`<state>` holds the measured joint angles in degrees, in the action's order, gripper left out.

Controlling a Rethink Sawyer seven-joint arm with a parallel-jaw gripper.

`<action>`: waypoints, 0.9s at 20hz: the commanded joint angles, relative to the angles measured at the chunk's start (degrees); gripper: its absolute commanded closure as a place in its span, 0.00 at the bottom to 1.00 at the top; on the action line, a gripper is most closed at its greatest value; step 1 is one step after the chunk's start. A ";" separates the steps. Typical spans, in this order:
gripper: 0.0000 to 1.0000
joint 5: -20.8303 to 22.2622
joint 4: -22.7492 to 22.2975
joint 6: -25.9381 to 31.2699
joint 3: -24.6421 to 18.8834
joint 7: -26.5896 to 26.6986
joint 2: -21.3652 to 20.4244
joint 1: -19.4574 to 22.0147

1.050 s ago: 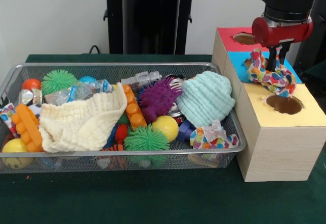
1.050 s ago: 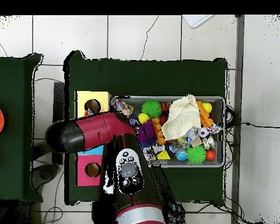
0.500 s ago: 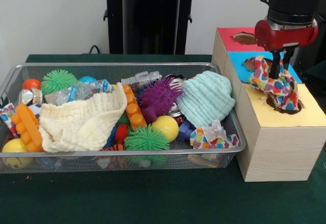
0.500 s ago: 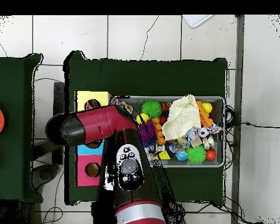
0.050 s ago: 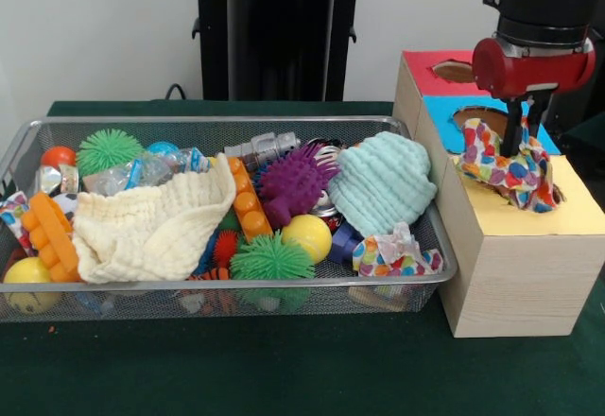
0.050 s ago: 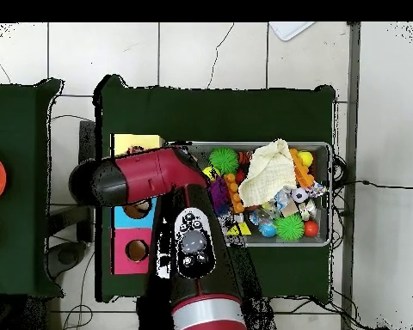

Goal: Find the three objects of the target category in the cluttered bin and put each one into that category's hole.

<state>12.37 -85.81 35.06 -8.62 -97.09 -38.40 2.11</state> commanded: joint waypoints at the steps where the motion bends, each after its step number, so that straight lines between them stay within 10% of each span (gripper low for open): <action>1: 1.00 -1.91 2.59 1.36 0.74 -9.10 3.73 1.58; 18: 1.00 -4.21 3.97 -1.30 2.64 -12.33 6.10 -1.09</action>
<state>10.03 -82.33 35.06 -6.60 -97.09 -35.36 1.18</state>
